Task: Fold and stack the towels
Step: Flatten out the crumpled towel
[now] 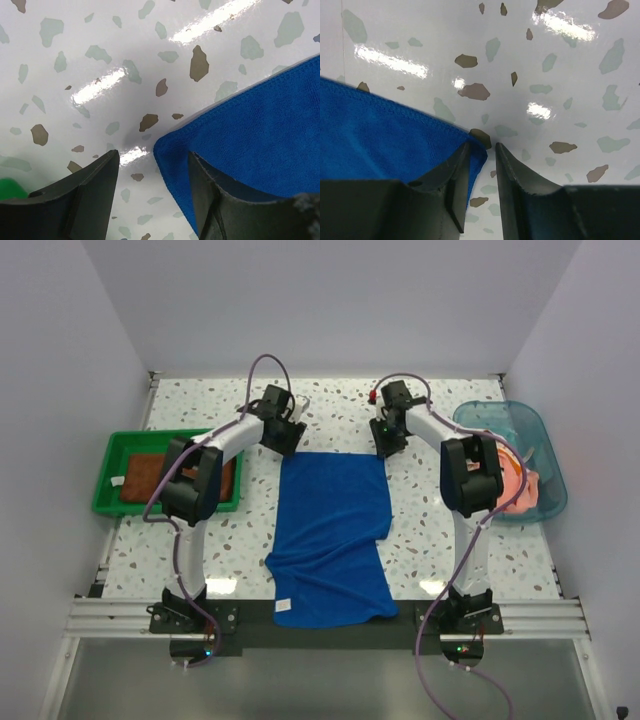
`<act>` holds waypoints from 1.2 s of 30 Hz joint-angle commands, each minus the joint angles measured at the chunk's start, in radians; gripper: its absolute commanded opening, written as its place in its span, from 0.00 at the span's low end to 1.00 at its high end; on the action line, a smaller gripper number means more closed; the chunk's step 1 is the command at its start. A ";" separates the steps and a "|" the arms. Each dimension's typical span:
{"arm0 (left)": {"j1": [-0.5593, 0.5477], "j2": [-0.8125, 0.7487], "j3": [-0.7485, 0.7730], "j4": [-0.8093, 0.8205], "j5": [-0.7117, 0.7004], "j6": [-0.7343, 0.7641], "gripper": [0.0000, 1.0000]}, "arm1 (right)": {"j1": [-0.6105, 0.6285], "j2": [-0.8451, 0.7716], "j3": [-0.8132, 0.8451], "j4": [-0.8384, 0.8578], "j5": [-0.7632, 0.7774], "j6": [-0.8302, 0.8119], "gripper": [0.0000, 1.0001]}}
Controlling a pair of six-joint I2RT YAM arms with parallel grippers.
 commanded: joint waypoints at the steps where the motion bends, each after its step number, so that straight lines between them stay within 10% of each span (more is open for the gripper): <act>1: 0.004 0.016 0.042 0.020 0.033 0.011 0.62 | 0.024 0.008 -0.023 -0.019 0.002 -0.041 0.30; 5: 0.004 0.023 0.045 0.020 0.039 0.009 0.62 | 0.030 0.016 -0.043 -0.021 0.016 -0.044 0.08; 25: 0.003 0.036 -0.084 0.023 0.050 0.000 0.39 | 0.050 -0.025 -0.087 0.009 0.098 -0.053 0.04; 36: 0.004 0.034 -0.135 0.038 0.058 -0.031 0.00 | 0.067 -0.044 -0.058 0.022 0.086 -0.044 0.00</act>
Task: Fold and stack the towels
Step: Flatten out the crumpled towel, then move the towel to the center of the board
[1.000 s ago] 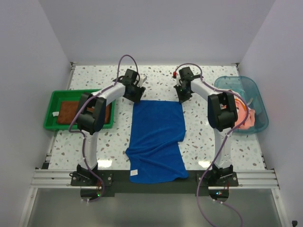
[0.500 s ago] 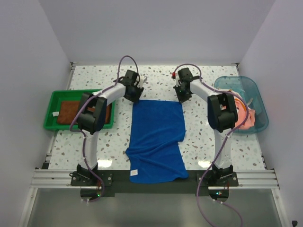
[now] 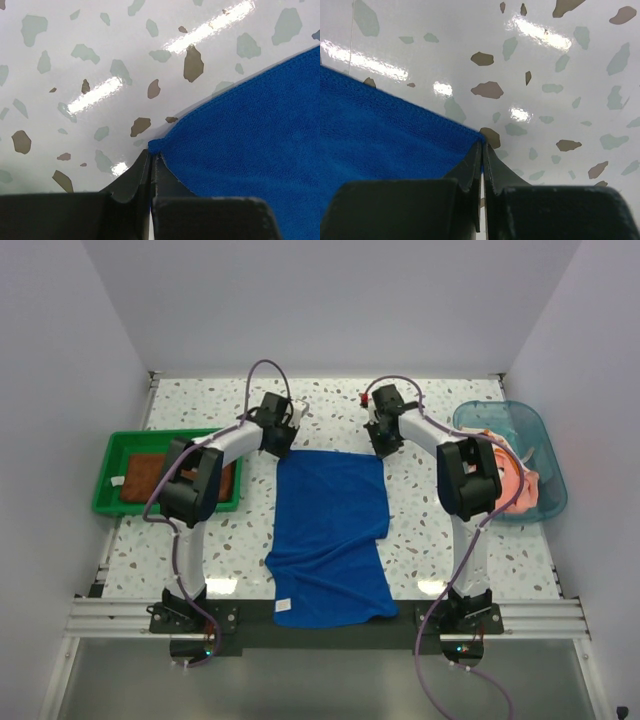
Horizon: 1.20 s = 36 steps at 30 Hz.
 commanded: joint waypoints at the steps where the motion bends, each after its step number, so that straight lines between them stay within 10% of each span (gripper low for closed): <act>1: 0.004 0.047 0.016 -0.098 0.000 -0.016 0.00 | 0.012 -0.018 0.009 -0.034 -0.004 -0.003 0.00; 14: 0.089 0.157 0.702 -0.092 -0.098 -0.056 0.00 | -0.003 0.082 0.605 0.099 0.262 -0.157 0.00; 24: 0.135 0.113 0.619 0.089 -0.046 -0.071 0.00 | -0.012 0.105 0.620 0.281 0.270 -0.264 0.00; 36: 0.130 -0.106 0.294 0.083 0.153 -0.113 0.00 | -0.012 -0.146 0.224 0.247 0.256 -0.283 0.00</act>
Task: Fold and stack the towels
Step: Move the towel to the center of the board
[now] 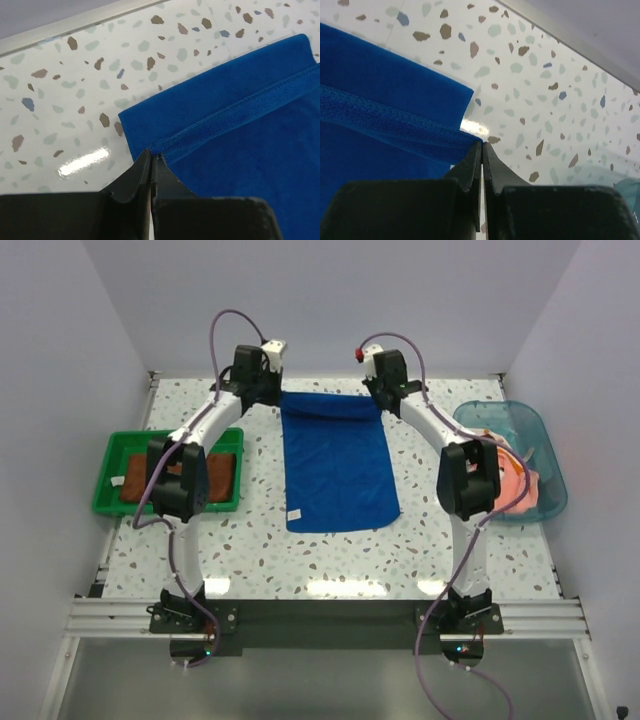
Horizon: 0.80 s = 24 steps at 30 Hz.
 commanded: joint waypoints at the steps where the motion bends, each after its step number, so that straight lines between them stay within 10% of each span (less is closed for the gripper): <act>1: 0.005 -0.160 -0.074 0.033 0.075 -0.031 0.01 | -0.010 -0.202 -0.082 -0.001 0.036 -0.027 0.00; 24: -0.099 -0.439 -0.598 -0.032 0.020 -0.066 0.00 | 0.006 -0.478 -0.574 -0.182 -0.067 0.282 0.00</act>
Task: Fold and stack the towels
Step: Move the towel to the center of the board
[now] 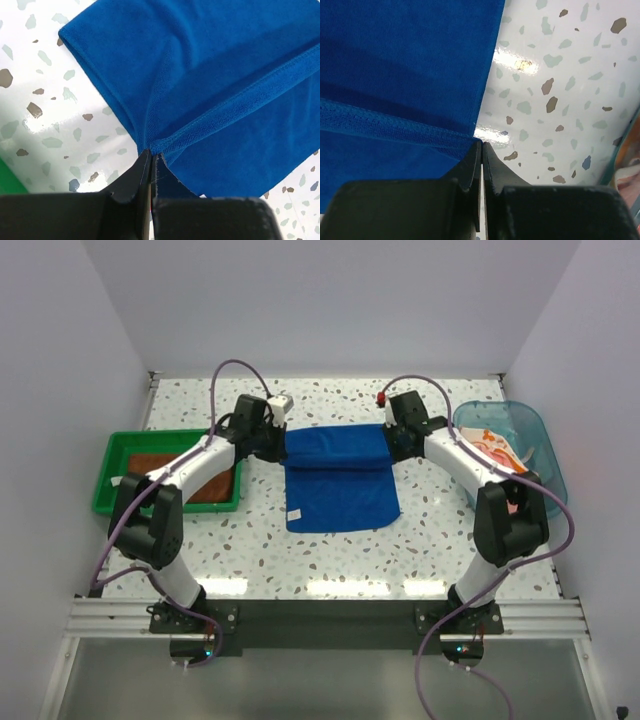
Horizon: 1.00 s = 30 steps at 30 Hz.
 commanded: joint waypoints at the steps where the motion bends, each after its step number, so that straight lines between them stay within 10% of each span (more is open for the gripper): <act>1: 0.008 -0.009 0.025 -0.023 -0.055 0.014 0.00 | -0.008 -0.020 0.028 -0.038 0.045 0.036 0.00; 16: -0.047 -0.039 0.204 -0.193 -0.143 0.126 0.01 | -0.009 -0.106 0.143 -0.152 0.103 0.048 0.00; 30: -0.101 -0.128 -0.214 -0.070 -0.164 -0.024 0.02 | -0.005 -0.173 -0.230 -0.097 -0.018 0.198 0.00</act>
